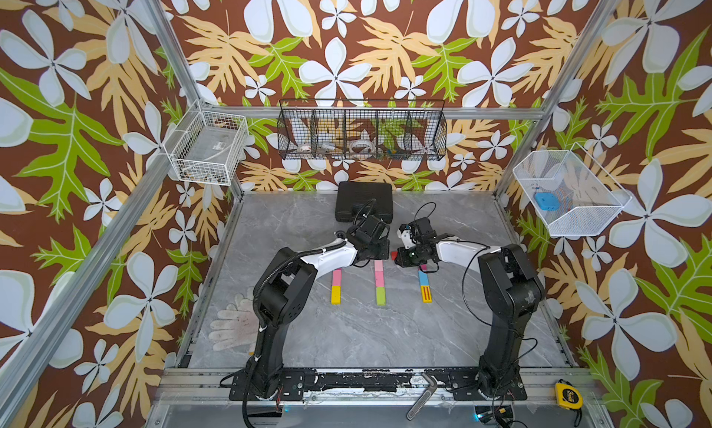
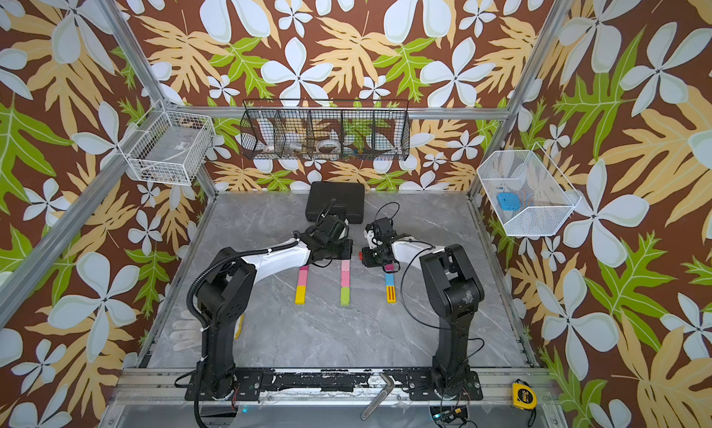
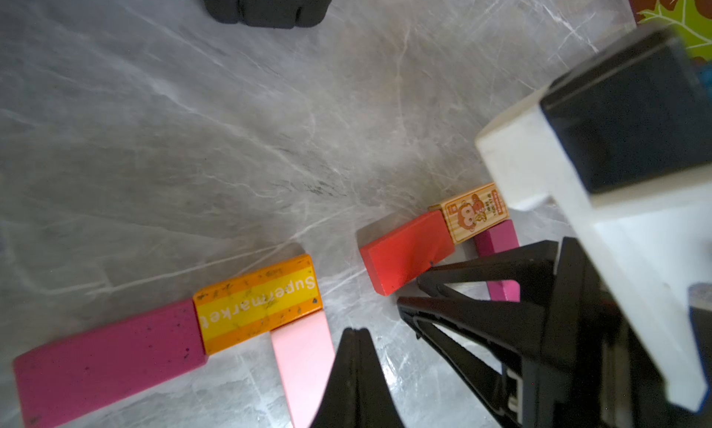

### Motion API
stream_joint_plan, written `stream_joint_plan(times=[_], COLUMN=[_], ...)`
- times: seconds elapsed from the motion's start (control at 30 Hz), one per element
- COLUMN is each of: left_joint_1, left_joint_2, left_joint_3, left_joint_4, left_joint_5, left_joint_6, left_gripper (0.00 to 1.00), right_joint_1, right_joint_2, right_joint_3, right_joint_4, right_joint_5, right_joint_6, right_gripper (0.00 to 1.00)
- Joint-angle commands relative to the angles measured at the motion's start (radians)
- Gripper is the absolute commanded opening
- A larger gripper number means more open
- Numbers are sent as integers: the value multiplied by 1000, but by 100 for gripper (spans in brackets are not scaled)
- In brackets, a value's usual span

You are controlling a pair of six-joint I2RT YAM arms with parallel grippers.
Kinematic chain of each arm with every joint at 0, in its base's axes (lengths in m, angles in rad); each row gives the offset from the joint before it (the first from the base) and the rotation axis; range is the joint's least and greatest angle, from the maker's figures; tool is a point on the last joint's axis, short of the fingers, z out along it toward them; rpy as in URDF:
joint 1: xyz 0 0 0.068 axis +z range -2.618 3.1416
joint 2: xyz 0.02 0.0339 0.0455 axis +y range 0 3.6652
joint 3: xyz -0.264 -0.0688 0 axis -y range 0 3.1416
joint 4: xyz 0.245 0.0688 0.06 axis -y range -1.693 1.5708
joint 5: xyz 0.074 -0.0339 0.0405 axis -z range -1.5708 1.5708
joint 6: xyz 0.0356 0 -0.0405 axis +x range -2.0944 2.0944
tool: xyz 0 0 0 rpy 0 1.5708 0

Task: Assemble the number 7 with building blocks
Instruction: Adjust the building block at the center of the board.

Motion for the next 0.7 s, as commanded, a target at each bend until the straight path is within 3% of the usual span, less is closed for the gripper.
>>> stream_joint_plan(times=[0.0, 0.67], left_joint_1=[2, 3], left_joint_2=[-12, -26], left_joint_3=[-6, -20], left_joint_4=[9, 10], left_joint_5=[7, -1], left_joint_6=[4, 8], left_gripper=[4, 4], right_joint_1=[0, 13], right_joint_2=[5, 31], right_joint_3=[6, 33], right_joint_4=[10, 20], right_joint_5=[2, -39], right_joint_6=[6, 16], right_gripper=[26, 26])
